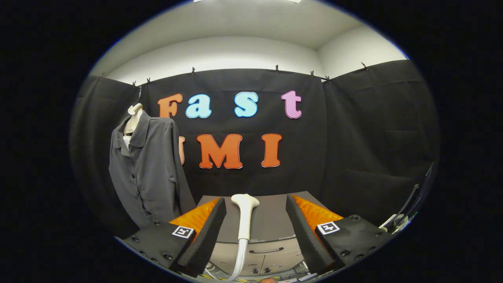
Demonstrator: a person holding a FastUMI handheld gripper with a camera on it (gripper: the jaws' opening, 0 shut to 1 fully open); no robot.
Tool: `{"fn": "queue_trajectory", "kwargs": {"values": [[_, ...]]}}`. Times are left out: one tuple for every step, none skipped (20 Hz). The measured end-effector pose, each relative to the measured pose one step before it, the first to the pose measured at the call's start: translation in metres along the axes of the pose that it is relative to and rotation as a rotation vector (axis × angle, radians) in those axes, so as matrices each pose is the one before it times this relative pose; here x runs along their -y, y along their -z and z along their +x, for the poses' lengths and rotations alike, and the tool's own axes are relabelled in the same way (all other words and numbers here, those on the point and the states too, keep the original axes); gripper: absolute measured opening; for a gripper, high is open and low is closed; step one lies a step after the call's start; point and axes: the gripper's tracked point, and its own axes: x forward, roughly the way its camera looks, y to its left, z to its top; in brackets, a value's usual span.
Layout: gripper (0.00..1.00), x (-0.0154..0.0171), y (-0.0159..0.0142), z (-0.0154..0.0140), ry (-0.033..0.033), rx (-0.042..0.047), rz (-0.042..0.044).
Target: Iron the clothes twice with a garment steamer, once on the left side and once on the right side.
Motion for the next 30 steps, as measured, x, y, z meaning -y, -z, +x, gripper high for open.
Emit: {"fn": "queue_trajectory", "kwargs": {"values": [[0.98, -0.00231, 0.00305, 0.01210, -0.00048, -0.02047, -0.00192], [0.98, -0.00207, 0.00291, 0.01173, -0.00479, -0.01741, -0.00696], [0.98, -0.00144, 0.00202, 0.01314, 0.00064, -0.01829, -0.00872], [0.98, -0.00066, 0.00416, 0.01320, -0.00110, -0.02083, -0.00766], [0.98, -0.00304, 0.00403, 0.01400, -0.00592, -0.02423, -0.00900], [0.98, 0.00005, 0.00506, 0.01425, 0.00409, -0.02755, -0.00785], [0.98, -0.00203, 0.00679, 0.01196, -0.00272, -0.03158, -0.00250], [0.98, -0.00067, 0.00568, 0.01251, -0.00385, -0.02736, 0.00123], [0.98, -0.00170, 0.00447, 0.01316, -0.00399, -0.02478, 0.00240], [0.99, -0.00199, 0.00443, 0.01275, -0.00435, -0.02392, 0.00245], [0.98, -0.00113, 0.00353, 0.01340, -0.00589, -0.02542, 0.00703], [0.98, -0.00249, 0.00490, 0.01186, -0.00509, -0.02614, 0.00885], [0.98, -0.00034, 0.00380, 0.01280, -0.00230, -0.02645, 0.00678], [0.99, 0.00119, 0.00384, 0.01195, 0.00135, -0.02103, 0.00221], [0.99, 0.00157, 0.00381, 0.01248, 0.00373, -0.02272, 0.00023], [0.99, 0.00103, 0.00341, 0.01080, 0.00035, -0.02439, 0.00104], [0.99, 0.00053, 0.00513, 0.00966, -0.00426, -0.03011, 0.00431], [0.99, -0.00061, 0.00350, 0.00919, -0.00517, -0.02600, 0.00852], [0.99, 0.00022, 0.00209, 0.01033, -0.00363, -0.02620, 0.00756], [0.99, 0.00205, 0.00349, 0.00866, -0.00023, -0.02619, 0.00631], [0.99, 0.00179, 0.00383, 0.00789, -0.00094, -0.02927, 0.00341], [0.99, -0.00052, 0.00231, 0.00564, -0.00779, -0.01994, 0.00621], [0.99, -0.00009, 0.00388, 0.00639, -0.00533, -0.01628, 0.00662], [0.99, 0.00267, 0.00248, 0.00626, 0.00096, -0.01690, 0.00275], [0.99, 0.00211, 0.00331, 0.00643, -0.00128, -0.01826, 0.00309], [0.99, 0.00147, 0.00316, 0.00538, -0.00233, -0.02371, 0.00925], [0.99, 0.00095, 0.00276, 0.00583, -0.00489, -0.02193, 0.01370], [0.99, 0.00193, 0.00124, 0.00547, -0.00398, -0.01953, 0.01355], [0.99, 0.00294, 0.00192, 0.00507, -0.00292, -0.01595, 0.01176], [0.99, 0.00314, 0.00265, 0.00358, 0.00051, -0.01948, 0.01053]]}}
